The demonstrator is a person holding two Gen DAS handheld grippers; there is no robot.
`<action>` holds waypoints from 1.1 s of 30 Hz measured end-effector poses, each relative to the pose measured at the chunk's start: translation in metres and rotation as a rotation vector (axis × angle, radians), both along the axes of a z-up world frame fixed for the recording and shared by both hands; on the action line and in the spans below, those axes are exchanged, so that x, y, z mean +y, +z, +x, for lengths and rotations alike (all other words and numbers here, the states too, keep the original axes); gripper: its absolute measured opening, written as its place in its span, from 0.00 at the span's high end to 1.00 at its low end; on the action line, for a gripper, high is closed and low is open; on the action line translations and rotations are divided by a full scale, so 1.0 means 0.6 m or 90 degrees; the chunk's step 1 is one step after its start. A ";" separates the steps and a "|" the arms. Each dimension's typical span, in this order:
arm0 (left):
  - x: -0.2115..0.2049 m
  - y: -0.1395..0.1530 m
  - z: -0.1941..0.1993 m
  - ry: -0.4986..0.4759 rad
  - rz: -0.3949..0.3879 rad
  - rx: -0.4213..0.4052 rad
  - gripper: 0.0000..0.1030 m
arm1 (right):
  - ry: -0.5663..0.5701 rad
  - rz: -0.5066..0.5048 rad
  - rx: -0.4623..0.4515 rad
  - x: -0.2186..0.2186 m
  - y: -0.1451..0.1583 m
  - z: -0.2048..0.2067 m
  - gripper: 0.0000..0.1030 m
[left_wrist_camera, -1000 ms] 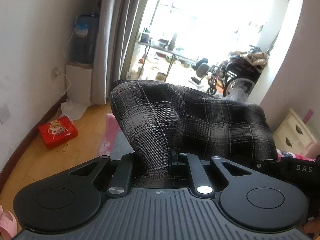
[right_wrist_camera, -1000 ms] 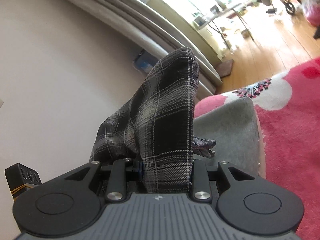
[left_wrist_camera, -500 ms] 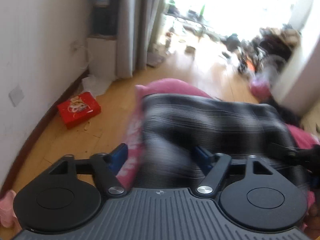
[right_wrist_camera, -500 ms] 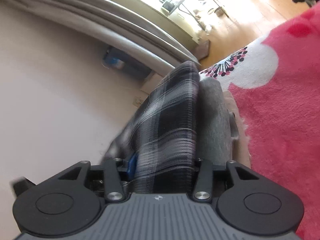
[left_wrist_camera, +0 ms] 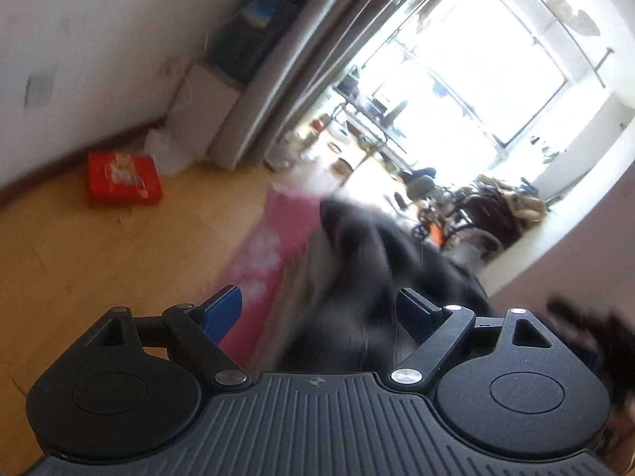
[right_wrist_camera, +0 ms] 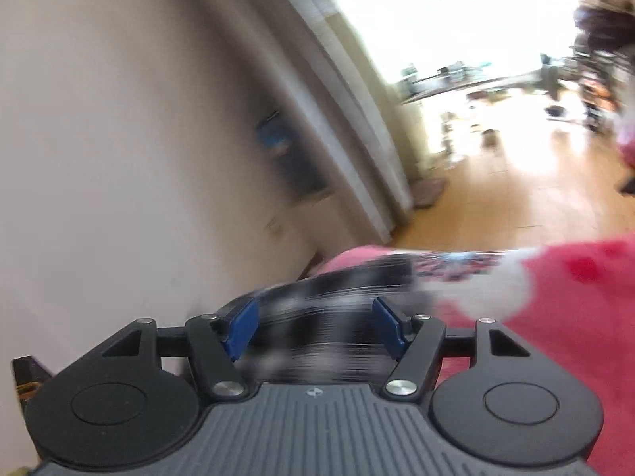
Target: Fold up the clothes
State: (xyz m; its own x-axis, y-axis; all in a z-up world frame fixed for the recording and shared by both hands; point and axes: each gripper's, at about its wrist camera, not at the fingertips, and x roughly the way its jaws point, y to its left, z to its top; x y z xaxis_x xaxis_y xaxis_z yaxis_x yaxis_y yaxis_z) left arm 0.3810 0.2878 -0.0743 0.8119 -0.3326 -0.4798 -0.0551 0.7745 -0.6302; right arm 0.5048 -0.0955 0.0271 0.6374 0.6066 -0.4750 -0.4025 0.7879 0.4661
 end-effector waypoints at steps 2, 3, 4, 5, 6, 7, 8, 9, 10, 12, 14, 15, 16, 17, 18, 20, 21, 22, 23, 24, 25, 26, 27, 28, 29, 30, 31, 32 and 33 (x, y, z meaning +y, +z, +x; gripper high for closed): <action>-0.010 -0.016 -0.013 0.001 -0.005 -0.021 0.17 | 0.051 -0.044 0.021 0.079 0.015 0.008 0.34; -0.016 -0.024 -0.019 0.002 -0.004 -0.033 0.17 | 0.070 -0.067 0.032 0.120 0.021 0.012 0.34; -0.023 -0.031 -0.024 0.003 -0.002 -0.046 0.17 | 0.087 -0.091 0.042 0.160 0.026 0.018 0.33; -0.031 -0.034 -0.026 0.006 0.001 -0.059 0.17 | 0.103 -0.116 0.051 0.200 0.031 0.023 0.33; -0.037 -0.035 -0.025 0.014 0.001 -0.069 0.17 | 0.115 -0.143 0.059 0.238 0.034 0.030 0.31; -0.040 -0.039 -0.025 0.026 0.003 -0.078 0.17 | 0.124 -0.174 0.065 0.275 0.035 0.038 0.27; -0.044 -0.042 -0.026 0.036 0.008 -0.086 0.17 | 0.126 -0.213 0.066 0.310 0.035 0.046 0.27; -0.048 -0.043 -0.026 0.043 0.015 -0.091 0.17 | 0.119 -0.257 0.059 0.343 0.034 0.053 0.26; -0.053 -0.043 -0.024 0.046 0.023 -0.095 0.18 | 0.109 -0.300 0.057 0.375 0.030 0.060 0.23; -0.063 -0.044 -0.022 0.052 0.041 -0.103 0.26 | 0.085 -0.365 0.065 0.424 0.019 0.079 0.23; -0.074 -0.043 -0.025 0.060 0.065 -0.112 0.31 | 0.066 -0.419 0.075 0.462 0.009 0.095 0.23; -0.079 -0.043 -0.027 0.063 0.077 -0.120 0.34 | 0.060 -0.439 0.082 0.475 0.000 0.104 0.23; -0.084 -0.043 -0.029 0.066 0.088 -0.127 0.36 | 0.056 -0.450 0.091 0.483 -0.013 0.113 0.22; -0.086 -0.043 -0.031 0.071 0.096 -0.132 0.41 | 0.048 -0.463 0.102 0.489 -0.023 0.121 0.22; -0.088 -0.043 -0.033 0.076 0.102 -0.138 0.45 | 0.036 -0.478 0.114 0.495 -0.031 0.125 0.22; -0.091 -0.045 -0.038 0.086 0.109 -0.151 0.49 | 0.008 -0.506 0.130 0.501 -0.047 0.132 0.22; -0.094 -0.045 -0.041 0.088 0.117 -0.158 0.53 | -0.003 -0.512 0.139 0.502 -0.057 0.139 0.22; -0.098 -0.045 -0.045 0.090 0.127 -0.166 0.56 | -0.010 -0.515 0.147 0.500 -0.064 0.143 0.22; -0.103 -0.043 -0.048 0.091 0.140 -0.175 0.58 | -0.014 -0.517 0.152 0.499 -0.066 0.144 0.22; -0.107 -0.041 -0.050 0.090 0.153 -0.183 0.61 | -0.017 -0.519 0.157 0.498 -0.068 0.145 0.22; -0.110 -0.038 -0.050 0.087 0.159 -0.189 0.62 | -0.020 -0.523 0.159 0.496 -0.069 0.146 0.23; -0.110 -0.037 -0.049 0.081 0.161 -0.193 0.66 | -0.021 -0.529 0.160 0.495 -0.070 0.146 0.23; -0.112 -0.035 -0.049 0.076 0.162 -0.197 0.68 | -0.023 -0.536 0.162 0.496 -0.070 0.146 0.26; -0.113 -0.033 -0.049 0.072 0.166 -0.201 0.69 | -0.027 -0.539 0.163 0.495 -0.069 0.146 0.30; -0.114 -0.031 -0.048 0.068 0.172 -0.204 0.71 | -0.032 -0.535 0.165 0.492 -0.068 0.147 0.32; -0.116 -0.030 -0.048 0.065 0.180 -0.207 0.72 | -0.038 -0.525 0.169 0.486 -0.067 0.148 0.37; -0.117 -0.030 -0.047 0.062 0.187 -0.209 0.73 | -0.042 -0.517 0.172 0.481 -0.067 0.151 0.40; -0.118 -0.029 -0.046 0.060 0.193 -0.212 0.73 | -0.045 -0.507 0.171 0.477 -0.066 0.152 0.41; -0.119 -0.028 -0.047 0.058 0.196 -0.215 0.75 | -0.049 -0.495 0.168 0.472 -0.062 0.151 0.47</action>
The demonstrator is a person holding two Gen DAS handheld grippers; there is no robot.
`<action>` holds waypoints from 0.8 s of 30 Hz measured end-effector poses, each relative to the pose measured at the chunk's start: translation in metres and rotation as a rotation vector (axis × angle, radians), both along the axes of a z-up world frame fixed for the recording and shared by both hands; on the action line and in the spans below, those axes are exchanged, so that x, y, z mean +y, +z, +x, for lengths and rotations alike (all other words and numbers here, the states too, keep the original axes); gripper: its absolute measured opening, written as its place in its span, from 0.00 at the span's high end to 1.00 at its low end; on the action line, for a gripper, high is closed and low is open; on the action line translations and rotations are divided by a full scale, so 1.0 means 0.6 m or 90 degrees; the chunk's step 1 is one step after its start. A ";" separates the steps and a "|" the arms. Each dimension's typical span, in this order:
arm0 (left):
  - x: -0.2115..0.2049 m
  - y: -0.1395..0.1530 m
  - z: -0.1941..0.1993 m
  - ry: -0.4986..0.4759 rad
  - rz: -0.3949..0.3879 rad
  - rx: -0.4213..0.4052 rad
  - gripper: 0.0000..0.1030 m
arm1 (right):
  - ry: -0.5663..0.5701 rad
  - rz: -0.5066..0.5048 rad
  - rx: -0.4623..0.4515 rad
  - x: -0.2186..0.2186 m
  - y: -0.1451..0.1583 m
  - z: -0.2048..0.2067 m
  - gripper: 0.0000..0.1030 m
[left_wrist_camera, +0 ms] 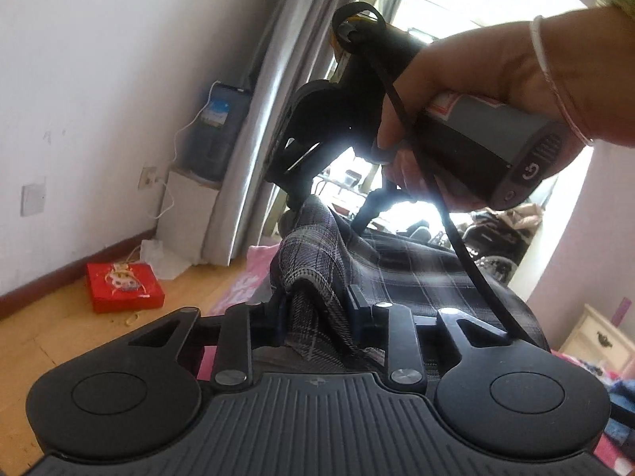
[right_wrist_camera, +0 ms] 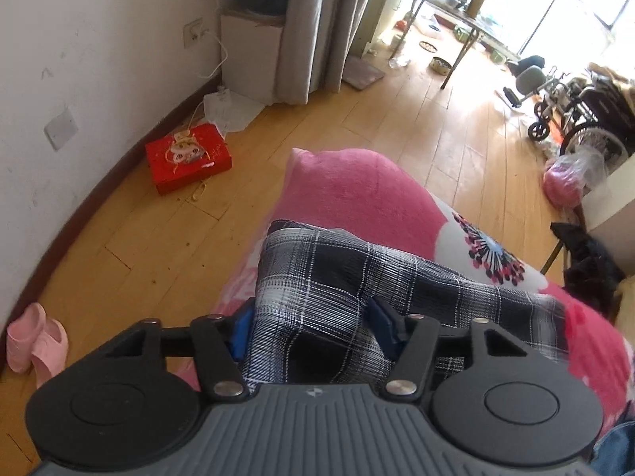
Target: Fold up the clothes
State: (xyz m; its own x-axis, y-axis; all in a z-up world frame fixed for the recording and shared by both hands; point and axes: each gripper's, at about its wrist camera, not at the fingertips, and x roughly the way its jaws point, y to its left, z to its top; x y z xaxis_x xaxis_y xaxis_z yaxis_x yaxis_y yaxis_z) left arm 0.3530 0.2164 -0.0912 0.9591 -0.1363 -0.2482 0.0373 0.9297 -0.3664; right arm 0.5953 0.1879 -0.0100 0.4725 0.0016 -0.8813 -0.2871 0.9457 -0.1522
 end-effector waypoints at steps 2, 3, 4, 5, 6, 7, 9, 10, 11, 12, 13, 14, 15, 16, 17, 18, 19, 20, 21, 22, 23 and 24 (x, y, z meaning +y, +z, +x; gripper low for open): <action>-0.002 0.000 -0.002 -0.005 0.004 -0.009 0.77 | -0.008 0.019 -0.021 -0.009 0.012 -0.007 0.59; -0.003 0.001 -0.001 -0.008 0.005 -0.014 0.78 | -0.015 0.030 -0.038 -0.014 0.021 -0.013 0.69; -0.005 0.002 0.001 -0.011 0.009 -0.020 0.78 | -0.022 0.040 -0.054 -0.021 0.028 -0.019 0.74; -0.007 0.002 0.002 -0.013 0.011 -0.025 0.79 | -0.029 0.048 -0.071 -0.027 0.035 -0.024 0.76; -0.006 0.003 0.004 -0.015 0.009 -0.029 0.79 | -0.036 0.057 -0.087 -0.034 0.041 -0.030 0.78; -0.005 0.004 0.006 -0.017 0.003 -0.032 0.79 | -0.042 0.064 -0.103 -0.040 0.048 -0.036 0.78; 0.002 0.005 0.010 -0.017 -0.010 -0.035 0.80 | -0.055 0.077 -0.140 -0.047 0.055 -0.046 0.79; 0.010 0.002 0.014 -0.016 -0.021 -0.031 0.81 | -0.062 0.083 -0.159 -0.051 0.058 -0.051 0.79; 0.017 -0.002 0.016 -0.014 -0.034 -0.023 0.82 | -0.070 0.090 -0.174 -0.051 0.058 -0.054 0.79; 0.025 -0.006 0.018 -0.012 -0.047 -0.015 0.83 | -0.076 0.096 -0.182 -0.047 0.053 -0.052 0.79; 0.034 -0.013 0.021 -0.009 -0.060 -0.003 0.83 | -0.071 0.096 -0.174 -0.039 0.039 -0.047 0.79; 0.045 -0.023 0.025 -0.007 -0.077 0.014 0.83 | -0.059 0.094 -0.154 -0.030 0.020 -0.039 0.78; 0.058 -0.035 0.028 -0.006 -0.098 0.027 0.83 | -0.047 0.091 -0.135 -0.021 0.001 -0.032 0.77; 0.072 -0.045 0.030 -0.008 -0.121 0.039 0.82 | -0.036 0.084 -0.118 -0.013 -0.018 -0.026 0.71; 0.084 -0.051 0.029 -0.012 -0.145 0.046 0.82 | -0.020 0.080 -0.110 -0.006 -0.029 -0.025 0.67; 0.095 -0.055 0.026 -0.016 -0.166 0.047 0.79 | 0.002 0.084 -0.110 0.000 -0.032 -0.028 0.51; 0.105 -0.058 0.022 -0.020 -0.188 0.049 0.76 | 0.025 0.094 -0.110 0.001 -0.027 -0.032 0.29; 0.115 -0.060 0.020 -0.025 -0.209 0.051 0.76 | 0.047 0.111 -0.110 -0.002 -0.015 -0.038 0.23; 0.124 -0.061 0.017 -0.031 -0.226 0.053 0.73 | 0.069 0.127 -0.111 -0.006 -0.002 -0.043 0.20; 0.131 -0.061 0.013 -0.034 -0.242 0.055 0.72 | 0.091 0.144 -0.111 -0.009 0.011 -0.049 0.20; 0.138 -0.062 0.009 -0.037 -0.257 0.055 0.72 | 0.107 0.171 -0.118 -0.017 0.029 -0.057 0.20; 0.144 -0.064 0.006 -0.039 -0.270 0.054 0.71 | 0.116 0.215 -0.131 -0.034 0.053 -0.067 0.20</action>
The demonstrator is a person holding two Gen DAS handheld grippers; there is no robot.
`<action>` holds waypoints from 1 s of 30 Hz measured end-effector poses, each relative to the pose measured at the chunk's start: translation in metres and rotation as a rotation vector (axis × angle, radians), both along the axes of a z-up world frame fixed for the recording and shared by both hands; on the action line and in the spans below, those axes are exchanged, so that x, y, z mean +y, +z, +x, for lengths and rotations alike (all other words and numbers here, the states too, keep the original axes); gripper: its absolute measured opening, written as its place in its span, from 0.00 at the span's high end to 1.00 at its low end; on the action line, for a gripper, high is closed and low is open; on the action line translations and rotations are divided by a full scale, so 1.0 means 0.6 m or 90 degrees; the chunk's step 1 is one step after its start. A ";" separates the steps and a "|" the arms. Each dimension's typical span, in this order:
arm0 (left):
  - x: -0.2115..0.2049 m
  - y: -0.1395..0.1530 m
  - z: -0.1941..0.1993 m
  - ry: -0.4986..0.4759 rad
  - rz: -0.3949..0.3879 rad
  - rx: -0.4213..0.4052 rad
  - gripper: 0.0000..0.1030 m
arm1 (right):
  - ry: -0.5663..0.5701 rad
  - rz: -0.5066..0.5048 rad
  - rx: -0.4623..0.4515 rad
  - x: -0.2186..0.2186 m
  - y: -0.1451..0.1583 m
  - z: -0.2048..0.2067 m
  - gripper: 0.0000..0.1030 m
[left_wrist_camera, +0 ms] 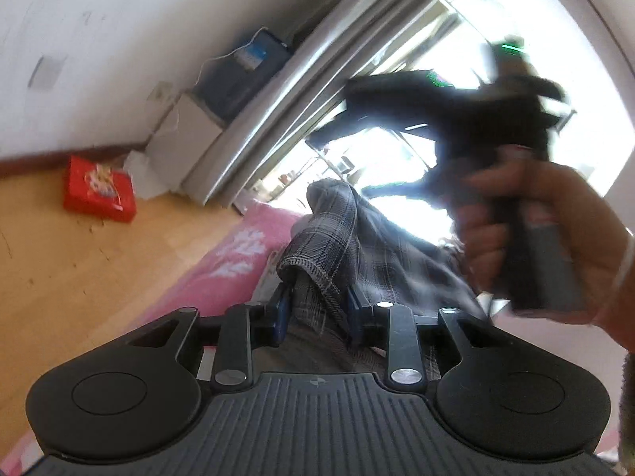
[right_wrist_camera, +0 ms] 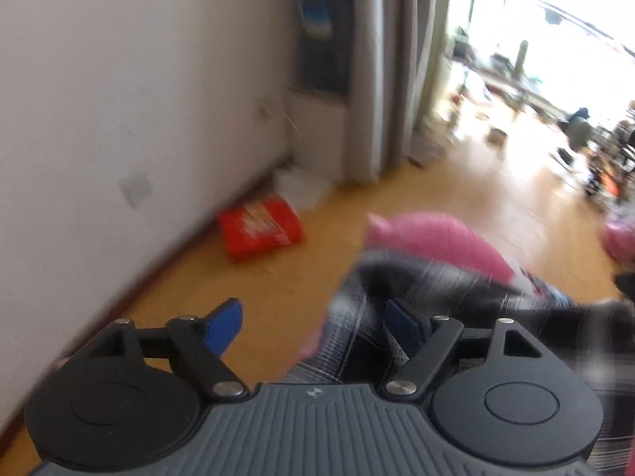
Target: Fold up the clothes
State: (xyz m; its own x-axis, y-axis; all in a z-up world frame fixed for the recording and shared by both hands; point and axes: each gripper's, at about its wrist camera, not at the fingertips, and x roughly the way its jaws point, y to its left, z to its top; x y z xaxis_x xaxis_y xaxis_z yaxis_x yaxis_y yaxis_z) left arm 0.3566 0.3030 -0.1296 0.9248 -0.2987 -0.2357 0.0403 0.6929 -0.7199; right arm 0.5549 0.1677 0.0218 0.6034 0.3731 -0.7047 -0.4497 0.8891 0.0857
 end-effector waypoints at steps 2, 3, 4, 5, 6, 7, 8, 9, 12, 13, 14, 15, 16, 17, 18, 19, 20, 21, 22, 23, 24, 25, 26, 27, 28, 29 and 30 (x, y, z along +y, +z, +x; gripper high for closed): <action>0.010 -0.004 -0.011 0.002 -0.027 -0.001 0.70 | 0.007 0.057 -0.016 -0.027 0.032 -0.013 0.25; 0.012 -0.004 -0.017 0.005 -0.037 -0.002 0.70 | 0.000 0.052 -0.024 -0.035 0.038 -0.014 0.39; 0.015 -0.003 -0.025 0.009 -0.046 -0.003 0.70 | -0.007 0.047 -0.032 -0.043 0.045 -0.016 0.50; 0.017 -0.002 -0.032 0.014 -0.052 -0.004 0.70 | -0.014 0.033 -0.029 -0.044 0.041 -0.013 0.58; 0.017 -0.001 -0.036 0.020 -0.056 -0.004 0.70 | -0.021 0.008 -0.015 -0.040 0.027 -0.004 0.74; 0.018 -0.002 -0.039 0.024 -0.062 -0.003 0.70 | -0.018 -0.019 0.005 -0.030 0.006 0.004 0.77; 0.019 -0.003 -0.042 0.028 -0.067 -0.003 0.70 | -0.006 -0.047 0.033 -0.016 -0.022 0.014 0.77; 0.018 -0.004 -0.045 0.029 -0.068 -0.001 0.70 | 0.009 -0.080 0.057 0.000 -0.051 0.020 0.78; 0.008 -0.004 -0.055 0.025 -0.048 0.009 0.69 | 0.055 -0.144 0.022 0.035 -0.089 0.002 0.77; 0.005 -0.003 -0.060 0.025 -0.037 0.011 0.66 | 0.064 -0.142 0.006 0.035 -0.086 -0.006 0.78; 0.003 -0.002 -0.064 0.026 -0.027 0.012 0.66 | 0.067 -0.120 -0.008 0.024 -0.072 -0.015 0.78; 0.002 0.001 -0.069 0.028 -0.019 0.009 0.65 | 0.070 -0.087 -0.021 0.006 -0.051 -0.023 0.78; 0.003 0.005 -0.074 0.032 -0.012 0.004 0.65 | 0.071 -0.055 -0.038 -0.017 -0.025 -0.033 0.79; 0.003 0.009 -0.079 0.037 -0.006 -0.002 0.65 | 0.066 -0.044 -0.056 -0.042 -0.003 -0.041 0.79; 0.003 0.015 -0.082 0.043 0.001 -0.012 0.64 | 0.056 -0.044 -0.073 -0.073 0.017 -0.047 0.78; 0.002 0.024 -0.083 0.049 0.010 -0.027 0.63 | 0.045 -0.044 -0.089 -0.103 0.038 -0.052 0.78; -0.001 0.034 -0.078 0.052 0.018 -0.038 0.63 | 0.035 -0.044 -0.099 -0.131 0.054 -0.052 0.78; -0.007 0.046 -0.070 0.051 0.024 -0.047 0.62 | 0.024 -0.043 -0.096 -0.158 0.061 -0.045 0.78; -0.015 0.056 -0.059 0.048 0.030 -0.055 0.62 | 0.012 -0.041 -0.084 -0.180 0.058 -0.035 0.78; -0.026 0.064 -0.046 0.043 0.035 -0.062 0.62 | 0.000 -0.041 -0.067 -0.198 0.050 -0.023 0.78; -0.037 0.073 -0.032 0.037 0.040 -0.068 0.61 | -0.014 -0.044 -0.052 -0.215 0.038 -0.014 0.78; -0.048 0.078 -0.017 0.032 0.046 -0.066 0.61 | -0.031 -0.050 -0.041 -0.231 0.020 -0.006 0.78; -0.061 0.078 0.004 0.032 0.056 -0.048 0.61 | -0.052 -0.052 -0.030 -0.245 0.001 0.006 0.78; -0.071 0.075 0.024 0.035 0.071 -0.024 0.61 | -0.082 -0.048 -0.019 -0.261 -0.017 0.019 0.79; -0.076 0.069 0.041 0.039 0.083 -0.001 0.61 | -0.117 -0.040 -0.009 -0.280 -0.034 0.029 0.79; -0.077 0.060 0.056 0.042 0.090 0.023 0.61 | -0.150 -0.022 -0.001 -0.299 -0.045 0.039 0.79; -0.075 0.052 0.065 0.047 0.095 0.043 0.61 | -0.179 0.005 0.000 -0.321 -0.047 0.044 0.79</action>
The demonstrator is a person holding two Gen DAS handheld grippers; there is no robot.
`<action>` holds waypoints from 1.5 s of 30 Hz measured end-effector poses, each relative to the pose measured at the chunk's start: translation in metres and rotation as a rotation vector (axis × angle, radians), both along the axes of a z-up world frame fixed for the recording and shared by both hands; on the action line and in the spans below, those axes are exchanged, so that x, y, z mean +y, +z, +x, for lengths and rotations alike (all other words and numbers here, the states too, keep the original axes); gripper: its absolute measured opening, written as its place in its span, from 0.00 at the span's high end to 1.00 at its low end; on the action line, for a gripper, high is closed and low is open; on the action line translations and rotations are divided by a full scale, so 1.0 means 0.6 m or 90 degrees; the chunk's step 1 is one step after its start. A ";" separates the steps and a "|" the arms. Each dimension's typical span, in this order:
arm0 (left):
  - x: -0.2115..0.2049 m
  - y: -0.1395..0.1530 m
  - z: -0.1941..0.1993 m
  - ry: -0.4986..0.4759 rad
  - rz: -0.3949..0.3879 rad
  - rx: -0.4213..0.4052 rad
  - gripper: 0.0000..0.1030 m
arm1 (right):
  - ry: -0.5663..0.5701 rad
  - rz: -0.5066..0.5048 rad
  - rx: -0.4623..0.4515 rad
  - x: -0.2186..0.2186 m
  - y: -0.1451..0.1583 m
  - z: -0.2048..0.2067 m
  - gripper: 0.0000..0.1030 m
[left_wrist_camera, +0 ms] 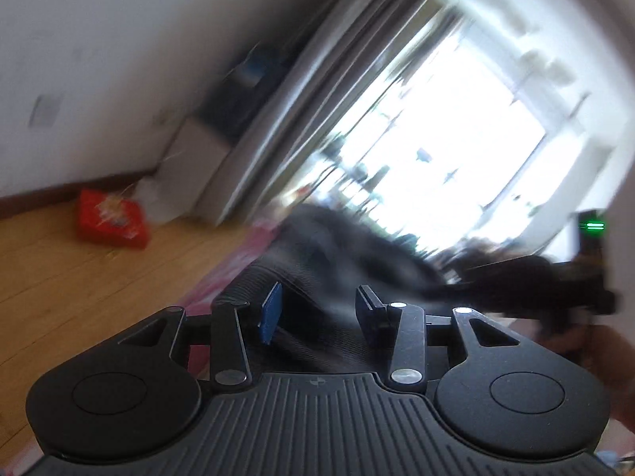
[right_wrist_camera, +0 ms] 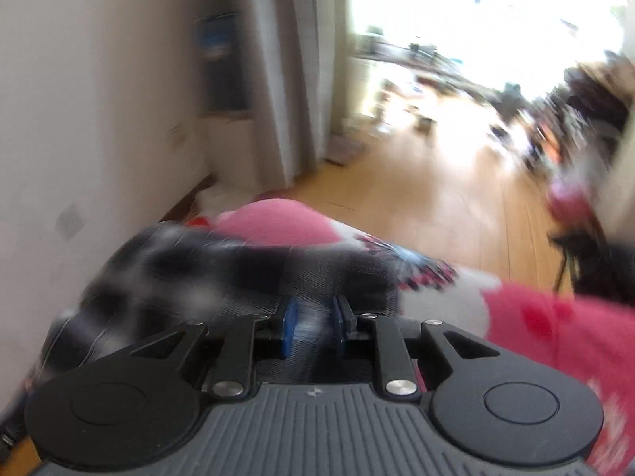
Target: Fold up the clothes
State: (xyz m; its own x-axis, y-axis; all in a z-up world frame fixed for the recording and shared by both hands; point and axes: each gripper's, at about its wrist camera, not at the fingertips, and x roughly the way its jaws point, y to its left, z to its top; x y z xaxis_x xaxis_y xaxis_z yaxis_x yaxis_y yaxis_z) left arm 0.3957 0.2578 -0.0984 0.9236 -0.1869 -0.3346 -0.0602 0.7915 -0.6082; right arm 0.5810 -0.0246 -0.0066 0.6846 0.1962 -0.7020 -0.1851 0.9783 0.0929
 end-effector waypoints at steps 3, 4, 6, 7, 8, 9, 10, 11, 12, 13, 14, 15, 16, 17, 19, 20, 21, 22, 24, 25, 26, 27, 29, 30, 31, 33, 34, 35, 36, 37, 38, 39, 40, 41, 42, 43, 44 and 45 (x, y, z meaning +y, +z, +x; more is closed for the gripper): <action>0.016 0.002 -0.010 0.011 -0.013 0.009 0.60 | -0.048 0.032 -0.018 -0.053 0.012 -0.003 0.77; 0.022 0.007 -0.021 0.011 -0.021 0.002 0.59 | -0.047 0.059 -0.028 -0.071 0.022 -0.014 0.77; 0.030 0.023 -0.046 0.016 -0.021 -0.027 0.54 | -0.015 0.122 -0.047 -0.098 0.040 -0.046 0.77; 0.030 0.031 -0.055 0.020 -0.018 -0.042 0.50 | 0.020 0.134 -0.057 -0.100 0.043 -0.073 0.77; 0.029 0.037 -0.061 0.026 -0.018 -0.052 0.48 | 0.055 0.145 -0.066 -0.103 0.047 -0.101 0.77; 0.025 0.038 -0.060 0.028 -0.015 -0.045 0.46 | 0.090 0.156 -0.075 -0.105 0.050 -0.128 0.77; 0.018 0.033 -0.052 0.024 -0.008 -0.025 0.44 | 0.125 0.168 -0.084 -0.108 0.054 -0.155 0.77; 0.011 0.029 -0.044 0.021 -0.001 -0.005 0.43 | 0.155 0.167 -0.081 -0.106 0.046 -0.175 0.77; 0.003 0.020 -0.031 0.018 0.008 0.022 0.42 | 0.179 0.154 -0.066 -0.099 0.028 -0.187 0.77; -0.002 0.007 -0.021 0.021 0.011 0.052 0.42 | 0.190 0.129 -0.047 -0.091 0.009 -0.196 0.77; -0.001 -0.004 -0.022 0.030 0.005 0.071 0.42 | 0.178 0.101 -0.032 -0.088 -0.012 -0.202 0.77; 0.000 -0.009 -0.029 0.042 -0.007 0.078 0.42 | 0.154 0.107 -0.028 -0.096 -0.025 -0.208 0.77; 0.001 -0.004 -0.045 0.055 -0.014 0.070 0.42 | 0.127 0.135 -0.035 -0.109 -0.025 -0.218 0.77; 0.002 0.005 -0.063 0.066 -0.010 0.060 0.41 | 0.098 0.160 -0.047 -0.123 -0.019 -0.230 0.76; -0.007 0.030 -0.103 0.068 0.022 0.036 0.36 | 0.066 0.219 -0.078 -0.153 -0.002 -0.268 0.73; -0.015 0.043 -0.123 0.068 0.046 0.026 0.34 | 0.065 0.238 -0.086 -0.165 0.004 -0.289 0.73; -0.026 0.055 -0.144 0.064 0.071 0.022 0.30 | 0.067 0.246 -0.092 -0.174 0.009 -0.312 0.73; -0.040 0.067 -0.165 0.056 0.097 0.024 0.26 | 0.071 0.246 -0.092 -0.183 0.010 -0.330 0.73; -0.069 0.087 -0.210 0.033 0.147 0.035 0.16 | 0.075 0.224 -0.074 -0.194 0.013 -0.365 0.69; -0.085 0.095 -0.234 0.022 0.169 0.040 0.09 | 0.075 0.204 -0.062 -0.193 0.014 -0.386 0.63; -0.102 0.105 -0.262 0.013 0.190 0.042 0.05 | 0.078 0.183 -0.051 -0.188 0.015 -0.407 0.60; -0.120 0.115 -0.294 0.007 0.208 0.039 0.01 | 0.084 0.162 -0.043 -0.183 0.017 -0.431 0.59; -0.146 0.135 -0.343 -0.002 0.238 0.038 0.00 | 0.103 0.123 -0.039 -0.176 0.018 -0.488 0.59; -0.157 0.145 -0.365 -0.003 0.247 0.043 0.00 | 0.114 0.106 -0.038 -0.170 0.019 -0.515 0.58; -0.167 0.157 -0.389 0.001 0.249 0.055 0.00 | 0.121 0.096 -0.039 -0.166 0.021 -0.541 0.56; -0.176 0.178 -0.428 0.006 0.233 0.080 0.00 | 0.123 0.089 -0.043 -0.165 0.031 -0.599 0.47; -0.178 0.188 -0.447 0.005 0.218 0.096 0.00 | 0.121 0.092 -0.046 -0.166 0.036 -0.628 0.44; -0.182 0.198 -0.465 0.004 0.208 0.114 0.00 | 0.119 0.096 -0.048 -0.169 0.043 -0.657 0.43; -0.188 0.209 -0.483 0.006 0.208 0.124 0.00 | 0.116 0.100 -0.049 -0.173 0.050 -0.683 0.41; -0.196 0.221 -0.502 0.008 0.215 0.128 0.00 | 0.113 0.102 -0.051 -0.177 0.057 -0.707 0.38; -0.204 0.234 -0.520 0.010 0.223 0.132 0.00 | 0.109 0.102 -0.051 -0.180 0.065 -0.730 0.37; -0.214 0.245 -0.537 0.011 0.233 0.132 0.00 | 0.105 0.102 -0.051 -0.184 0.073 -0.753 0.36; -0.225 0.255 -0.553 0.011 0.249 0.126 0.00 | 0.101 0.101 -0.052 -0.187 0.082 -0.772 0.33; -0.236 0.266 -0.569 0.013 0.265 0.120 0.00 | 0.099 0.097 -0.053 -0.191 0.092 -0.788 0.31; -0.247 0.274 -0.581 0.015 0.279 0.113 0.00 | 0.096 0.095 -0.057 -0.194 0.100 -0.806 0.28; -0.257 0.281 -0.591 0.017 0.292 0.110 0.00 | 0.092 0.092 -0.058 -0.197 0.108 -0.823 0.24; -0.265 0.288 -0.601 0.018 0.299 0.111 0.00 | 0.088 0.088 -0.057 -0.197 0.114 -0.838 0.22; -0.271 0.293 -0.609 0.020 0.300 0.112 0.00 | 0.086 0.084 -0.055 -0.198 0.122 -0.854 0.18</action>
State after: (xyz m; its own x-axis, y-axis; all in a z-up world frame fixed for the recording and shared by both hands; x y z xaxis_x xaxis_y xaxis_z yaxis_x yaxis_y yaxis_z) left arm 0.0305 0.0950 0.0775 0.8486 0.0480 -0.5268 -0.1571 0.9738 -0.1644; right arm 0.0683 -0.1431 0.0664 0.7022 0.3771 -0.6040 -0.3268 0.9243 0.1971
